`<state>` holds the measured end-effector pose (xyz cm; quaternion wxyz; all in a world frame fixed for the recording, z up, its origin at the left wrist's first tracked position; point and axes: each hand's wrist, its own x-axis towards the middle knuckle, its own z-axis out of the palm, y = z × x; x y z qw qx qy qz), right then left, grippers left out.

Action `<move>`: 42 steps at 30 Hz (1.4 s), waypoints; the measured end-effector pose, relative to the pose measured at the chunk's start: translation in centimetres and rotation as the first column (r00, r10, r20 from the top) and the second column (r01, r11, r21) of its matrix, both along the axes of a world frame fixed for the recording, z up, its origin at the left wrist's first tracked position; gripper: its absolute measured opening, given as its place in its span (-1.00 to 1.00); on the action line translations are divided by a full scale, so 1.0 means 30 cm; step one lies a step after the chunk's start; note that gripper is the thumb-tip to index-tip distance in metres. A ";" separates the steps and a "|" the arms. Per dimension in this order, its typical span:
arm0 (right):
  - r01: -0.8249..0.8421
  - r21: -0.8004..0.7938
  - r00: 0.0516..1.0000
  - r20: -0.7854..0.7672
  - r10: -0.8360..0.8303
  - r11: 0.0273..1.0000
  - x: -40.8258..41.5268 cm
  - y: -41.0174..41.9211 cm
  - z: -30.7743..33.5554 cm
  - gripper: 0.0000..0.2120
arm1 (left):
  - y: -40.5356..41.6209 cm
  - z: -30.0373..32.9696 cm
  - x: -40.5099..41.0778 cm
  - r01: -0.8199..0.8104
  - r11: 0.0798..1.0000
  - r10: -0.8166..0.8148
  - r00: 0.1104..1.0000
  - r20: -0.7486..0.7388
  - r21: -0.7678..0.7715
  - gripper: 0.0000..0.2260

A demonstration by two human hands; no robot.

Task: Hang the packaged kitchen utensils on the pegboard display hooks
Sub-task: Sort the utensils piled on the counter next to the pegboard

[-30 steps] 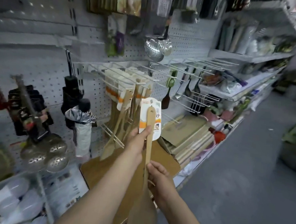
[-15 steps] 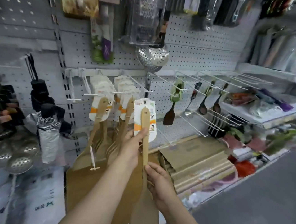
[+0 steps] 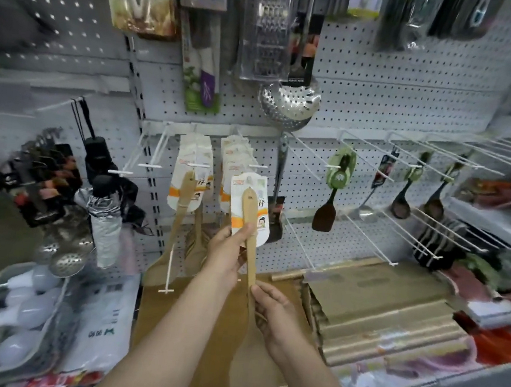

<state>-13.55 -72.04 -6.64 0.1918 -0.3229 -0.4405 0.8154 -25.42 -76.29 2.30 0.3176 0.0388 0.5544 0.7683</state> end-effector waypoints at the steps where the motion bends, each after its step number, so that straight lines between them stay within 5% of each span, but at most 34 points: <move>1: 0.002 -0.012 1.000 -0.004 -0.002 1.000 -0.019 0.017 -0.002 -0.70 | 0.014 -0.002 -0.015 -0.004 1.000 0.004 1.000 -0.004 -0.001 -0.83; 15: -0.087 0.125 0.991 0.116 0.072 0.988 -0.223 0.213 0.018 -0.84 | 0.163 -0.032 -0.224 -0.052 0.999 0.052 0.998 0.019 -0.002 -0.74; 22: -0.017 0.153 0.989 0.145 -0.005 0.988 -0.230 0.236 0.035 -0.75 | 0.132 -0.071 -0.214 -0.086 0.993 0.089 0.995 0.035 -0.075 -0.75; 28: 0.036 0.180 0.992 0.115 -0.057 0.983 -0.201 0.186 0.106 -0.87 | 0.015 -0.027 -0.144 -0.114 0.993 0.115 0.991 0.063 -0.013 -0.77; 42: -0.146 0.157 0.983 0.138 0.124 0.977 -0.141 -0.223 0.143 -0.89 | -0.464 -0.070 0.015 -0.226 0.974 0.219 0.934 0.282 -0.009 -0.80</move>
